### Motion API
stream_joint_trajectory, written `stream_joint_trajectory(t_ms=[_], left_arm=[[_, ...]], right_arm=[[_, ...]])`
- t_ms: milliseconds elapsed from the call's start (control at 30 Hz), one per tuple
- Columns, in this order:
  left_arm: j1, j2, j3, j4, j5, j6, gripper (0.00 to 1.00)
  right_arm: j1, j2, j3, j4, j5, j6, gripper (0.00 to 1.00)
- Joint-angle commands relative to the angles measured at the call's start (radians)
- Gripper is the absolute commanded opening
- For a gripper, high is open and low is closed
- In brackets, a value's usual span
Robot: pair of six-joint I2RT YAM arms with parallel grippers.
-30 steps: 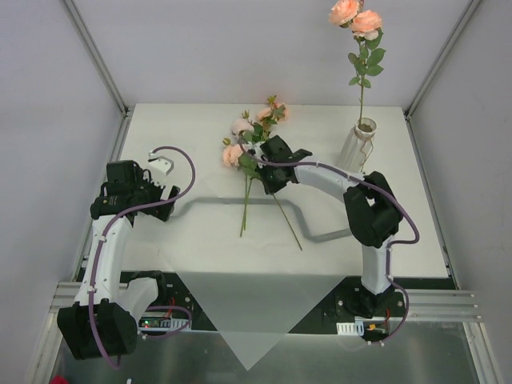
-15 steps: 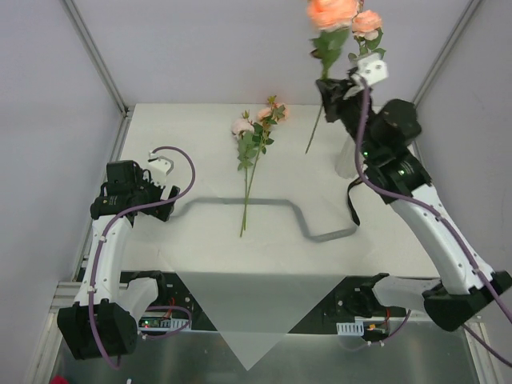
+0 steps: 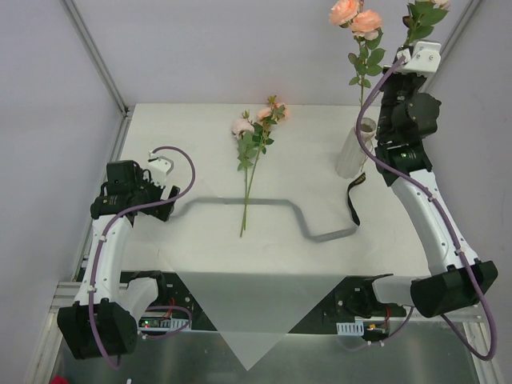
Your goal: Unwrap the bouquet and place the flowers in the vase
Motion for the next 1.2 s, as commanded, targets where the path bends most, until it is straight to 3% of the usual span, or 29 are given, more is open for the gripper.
stream_joint_trajectory(t_ms=[0,567,633,667,767,1033,1167], left_arm=[[-0.007,0.006,0.028,-0.01,0.002,0.009,0.99],[-0.006,0.026,0.035,-0.011,0.023,0.006,0.99],[-0.006,0.036,0.043,-0.01,0.026,-0.003,0.99],[-0.006,0.038,0.052,-0.01,0.028,-0.005,0.99],[-0.006,0.047,0.064,-0.01,0.034,-0.009,0.99],[-0.007,0.046,0.074,-0.01,0.036,-0.012,0.99],[-0.006,0.053,0.078,-0.01,0.043,-0.02,0.99]], right_arm=[[-0.058,-0.014,-0.044,0.125,0.111,0.003,0.01],[-0.155,0.085,-0.166,0.124,0.125,0.161,0.01],[-0.155,0.094,-0.158,0.049,0.116,0.204,0.08],[-0.153,0.091,-0.162,0.023,0.108,0.222,0.24],[-0.15,0.052,-0.201,-0.074,0.096,0.297,0.51],[-0.06,-0.105,-0.255,-0.17,0.053,0.324,0.62],[0.141,-0.108,-0.207,-0.253,0.079,0.204,0.63]])
